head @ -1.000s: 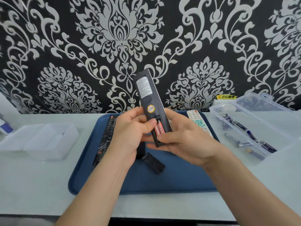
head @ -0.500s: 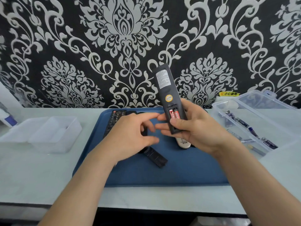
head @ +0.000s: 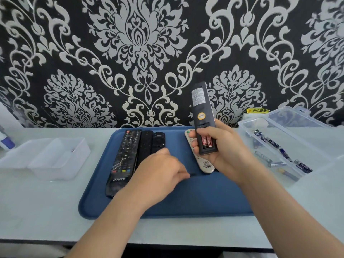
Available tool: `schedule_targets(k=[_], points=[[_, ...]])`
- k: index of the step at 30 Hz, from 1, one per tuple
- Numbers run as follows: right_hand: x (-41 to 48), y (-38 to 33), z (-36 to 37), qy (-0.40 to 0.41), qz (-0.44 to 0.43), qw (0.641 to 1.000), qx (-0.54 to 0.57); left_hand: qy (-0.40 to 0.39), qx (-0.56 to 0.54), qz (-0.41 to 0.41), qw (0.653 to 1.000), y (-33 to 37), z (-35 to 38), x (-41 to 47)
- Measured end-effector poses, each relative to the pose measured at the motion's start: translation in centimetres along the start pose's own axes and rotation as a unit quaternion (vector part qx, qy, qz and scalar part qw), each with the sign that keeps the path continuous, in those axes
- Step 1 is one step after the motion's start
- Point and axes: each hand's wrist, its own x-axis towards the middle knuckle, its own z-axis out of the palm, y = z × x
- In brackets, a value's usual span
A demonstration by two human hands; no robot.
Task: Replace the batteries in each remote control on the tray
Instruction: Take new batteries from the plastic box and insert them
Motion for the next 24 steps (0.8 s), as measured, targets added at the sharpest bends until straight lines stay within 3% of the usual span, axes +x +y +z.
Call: schedule_targets(k=[2,3,4,6,7,9,14,19,21,24], points=[[0.1,0.1,0.0,0.000,0.004,1.000,0.011,0.111,-0.122,-0.079,0.983,-0.1,-0.4,0.2],[0.1,0.1,-0.1,-0.003,0.002,1.000,0.018,0.169,-0.230,-0.134,0.949,-0.1,-0.9,0.3],[0.2,0.2,-0.2,-0.010,-0.001,1.000,0.024,0.209,-0.357,-0.182,0.892,-0.1,-1.4,0.3],[0.1,0.4,-0.2,-0.033,-0.002,0.999,0.021,0.214,-0.574,-0.223,0.759,0.1,-2.3,0.4],[0.1,0.6,-0.2,-0.046,-0.001,0.999,0.017,0.206,-0.627,-0.224,0.717,0.2,-2.5,0.4],[0.0,0.8,0.2,-0.076,0.002,0.997,0.014,0.196,-0.673,-0.211,0.681,0.3,-2.6,0.4],[-0.1,1.1,0.9,-0.105,0.013,0.994,0.036,0.200,-0.645,-0.189,0.713,-0.1,-2.3,0.3],[-0.2,1.1,0.9,-0.114,0.012,0.993,0.041,0.167,-0.677,-0.168,0.697,-0.3,-2.6,0.2],[-0.2,1.1,0.9,-0.113,0.007,0.993,0.041,0.154,-0.653,-0.166,0.722,-0.4,-2.8,0.2],[-0.3,1.4,1.0,-0.111,-0.003,0.993,0.032,0.176,-0.559,-0.167,0.793,-0.1,-2.8,0.4]])
